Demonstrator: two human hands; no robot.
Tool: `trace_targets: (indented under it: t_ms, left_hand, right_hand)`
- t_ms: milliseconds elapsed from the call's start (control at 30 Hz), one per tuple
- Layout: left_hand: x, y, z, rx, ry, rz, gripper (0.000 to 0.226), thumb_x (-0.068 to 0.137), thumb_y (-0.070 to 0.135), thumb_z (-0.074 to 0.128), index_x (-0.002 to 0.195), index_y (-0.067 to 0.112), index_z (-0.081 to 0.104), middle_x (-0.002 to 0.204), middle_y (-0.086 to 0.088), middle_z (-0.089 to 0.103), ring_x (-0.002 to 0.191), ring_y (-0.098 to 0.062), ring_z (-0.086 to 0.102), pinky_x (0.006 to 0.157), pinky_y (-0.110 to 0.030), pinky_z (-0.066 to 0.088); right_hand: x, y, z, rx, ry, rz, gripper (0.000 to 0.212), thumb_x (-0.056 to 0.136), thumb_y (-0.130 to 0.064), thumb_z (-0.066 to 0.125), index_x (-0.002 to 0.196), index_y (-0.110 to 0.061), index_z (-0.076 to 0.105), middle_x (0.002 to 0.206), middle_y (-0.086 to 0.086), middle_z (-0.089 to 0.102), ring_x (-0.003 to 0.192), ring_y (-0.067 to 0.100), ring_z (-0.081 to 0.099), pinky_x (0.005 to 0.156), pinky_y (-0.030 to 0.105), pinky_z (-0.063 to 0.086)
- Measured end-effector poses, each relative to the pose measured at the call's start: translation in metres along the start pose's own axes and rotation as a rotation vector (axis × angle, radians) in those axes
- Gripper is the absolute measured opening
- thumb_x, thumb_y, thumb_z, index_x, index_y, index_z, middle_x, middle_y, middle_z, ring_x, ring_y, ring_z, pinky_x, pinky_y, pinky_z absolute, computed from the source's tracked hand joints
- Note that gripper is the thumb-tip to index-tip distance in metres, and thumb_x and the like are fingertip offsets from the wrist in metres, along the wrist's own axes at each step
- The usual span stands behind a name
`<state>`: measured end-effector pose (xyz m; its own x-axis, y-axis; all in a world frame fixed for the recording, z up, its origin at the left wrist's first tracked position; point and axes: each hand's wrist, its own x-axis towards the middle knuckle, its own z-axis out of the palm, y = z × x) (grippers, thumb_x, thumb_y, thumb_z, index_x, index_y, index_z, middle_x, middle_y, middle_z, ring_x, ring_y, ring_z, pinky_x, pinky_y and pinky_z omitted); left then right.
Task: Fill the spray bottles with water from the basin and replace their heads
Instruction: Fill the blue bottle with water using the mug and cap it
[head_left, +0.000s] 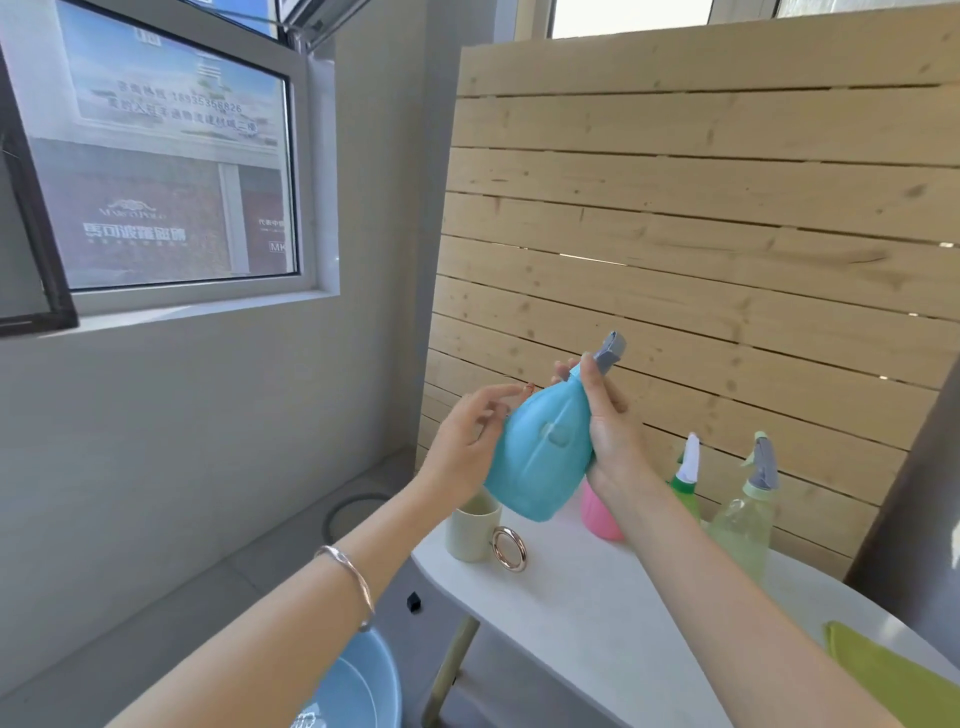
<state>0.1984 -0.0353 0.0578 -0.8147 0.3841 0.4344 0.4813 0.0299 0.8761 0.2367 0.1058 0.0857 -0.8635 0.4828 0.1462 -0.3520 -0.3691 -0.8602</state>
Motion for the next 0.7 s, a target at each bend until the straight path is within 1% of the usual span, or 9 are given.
trace_targets:
  t_ms: [67,133,200,300,367,467,567,633,700]
  left_hand:
    - [-0.003,0.005,0.003,0.108,-0.046,0.051,0.032,0.1,0.033,0.045,0.129,0.029,0.056,0.123,0.004,0.056,0.112,-0.009,0.053,0.101,-0.035,0.044]
    - [-0.008,0.01,0.004,0.28,-0.18,0.001,0.065,0.085,0.054,0.062,0.142,0.03,0.04,0.13,0.011,0.046,0.117,-0.006,0.048,0.1,-0.03,0.043]
    - [-0.013,0.007,0.007,0.461,-0.188,0.001,0.092,0.07,0.056,0.077,0.143,0.029,0.029,0.132,0.014,0.04,0.116,-0.006,0.046,0.094,-0.026,0.042]
    - [-0.015,-0.005,0.013,0.394,-0.076,-0.005,0.087,0.062,0.051,0.084,0.133,0.029,0.037,0.122,0.011,0.048,0.109,-0.009,0.051,0.09,-0.032,0.048]
    - [-0.015,-0.015,0.011,0.317,-0.116,-0.056,0.079,0.063,0.048,0.084,0.126,0.029,0.042,0.115,0.01,0.053,0.105,-0.01,0.054,0.087,-0.035,0.052]
    - [-0.018,-0.031,0.001,0.259,-0.188,-0.137,0.074,0.063,0.044,0.085,0.123,0.032,0.043,0.111,0.011,0.058,0.1,-0.009,0.059,0.082,-0.032,0.055]
    - [-0.025,-0.05,-0.01,0.296,-0.193,-0.179,0.075,0.063,0.044,0.086,0.123,0.035,0.041,0.109,0.012,0.059,0.099,-0.009,0.06,0.08,-0.033,0.056]
    - [-0.031,-0.06,-0.015,0.318,-0.212,-0.202,0.077,0.062,0.044,0.086,0.124,0.037,0.04,0.111,0.014,0.058,0.099,-0.01,0.06,0.079,-0.03,0.055]
    - [-0.037,-0.066,-0.015,0.314,-0.248,-0.231,0.082,0.06,0.047,0.087,0.126,0.038,0.038,0.112,0.015,0.057,0.1,-0.009,0.06,0.079,-0.03,0.055]
  right_hand:
    - [-0.002,0.002,0.002,-0.009,0.065,-0.009,0.022,0.082,-0.039,0.07,0.081,-0.017,0.068,0.094,-0.004,0.071,0.085,0.02,0.061,0.088,0.041,0.052]
    - [-0.002,0.001,0.003,0.007,0.047,0.014,0.022,0.08,-0.04,0.071,0.082,-0.017,0.068,0.093,-0.004,0.071,0.087,0.021,0.061,0.088,0.04,0.052]
    - [-0.005,0.001,0.004,0.016,-0.028,0.044,0.026,0.077,-0.042,0.071,0.083,-0.017,0.068,0.101,-0.001,0.07,0.091,0.021,0.061,0.089,0.039,0.052]
    - [-0.011,0.0,0.007,-0.027,-0.116,0.058,0.02,0.086,-0.038,0.062,0.087,-0.018,0.065,0.105,-0.001,0.071,0.091,0.013,0.063,0.078,0.028,0.055]
    - [-0.009,-0.011,0.006,-0.029,-0.102,0.001,0.018,0.091,-0.037,0.056,0.088,-0.02,0.063,0.1,-0.005,0.07,0.094,0.009,0.063,0.078,0.028,0.053]
    - [0.0,-0.044,-0.009,-0.008,-0.012,-0.171,0.015,0.094,-0.035,0.053,0.09,-0.023,0.061,0.099,-0.006,0.068,0.097,0.006,0.065,0.088,0.025,0.046]
    - [0.008,-0.067,-0.033,-0.079,0.025,-0.289,0.015,0.093,-0.032,0.056,0.09,-0.018,0.061,0.099,-0.001,0.067,0.089,0.01,0.068,0.085,0.024,0.05]
    - [0.012,-0.066,-0.052,-0.301,0.057,-0.364,0.018,0.091,-0.033,0.059,0.096,-0.015,0.061,0.097,-0.001,0.068,0.081,0.011,0.069,0.081,0.024,0.052]
    - [0.014,-0.051,-0.072,-0.688,0.07,-0.392,0.025,0.087,-0.034,0.066,0.102,-0.016,0.059,0.094,-0.002,0.068,0.072,0.008,0.067,0.074,0.019,0.048]
